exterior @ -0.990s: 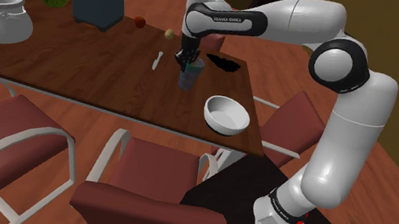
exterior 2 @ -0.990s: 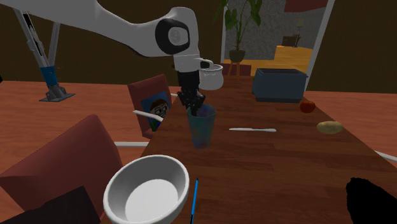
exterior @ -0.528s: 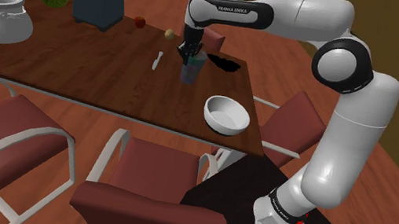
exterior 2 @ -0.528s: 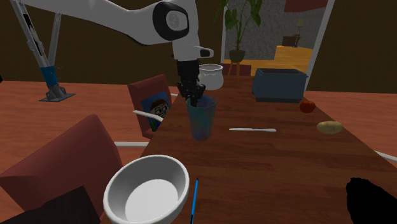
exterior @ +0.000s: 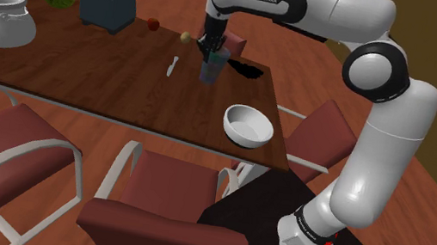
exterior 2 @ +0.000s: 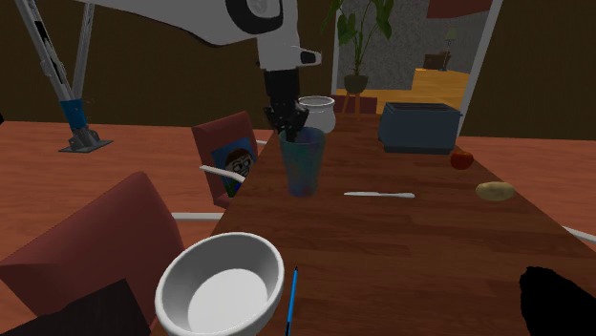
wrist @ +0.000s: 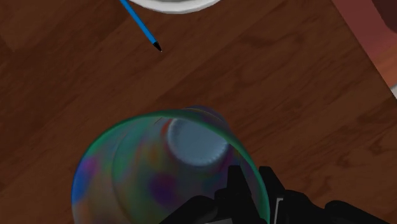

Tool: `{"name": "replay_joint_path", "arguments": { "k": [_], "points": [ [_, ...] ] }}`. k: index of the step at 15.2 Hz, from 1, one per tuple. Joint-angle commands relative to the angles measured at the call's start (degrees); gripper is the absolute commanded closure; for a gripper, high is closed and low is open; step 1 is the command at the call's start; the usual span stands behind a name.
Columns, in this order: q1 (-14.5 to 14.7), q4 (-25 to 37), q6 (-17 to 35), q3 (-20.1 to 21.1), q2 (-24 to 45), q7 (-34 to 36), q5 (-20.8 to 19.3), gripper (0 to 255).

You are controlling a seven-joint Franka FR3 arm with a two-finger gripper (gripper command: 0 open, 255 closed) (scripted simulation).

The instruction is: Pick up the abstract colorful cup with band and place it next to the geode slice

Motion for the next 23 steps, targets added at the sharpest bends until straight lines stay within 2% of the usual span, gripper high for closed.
{"name": "replay_joint_path", "arguments": {
  "k": [1,16,23],
  "points": [
    [0.0,1.7,-1.7,0.0,0.0,-0.2,0.0,255],
    [0.8,17.8,-14.6,0.0,3.1,-1.5,-0.2,255],
    [-5.5,10.4,-8.8,-2.3,0.6,-9.2,0.9,255]
  ]
}}
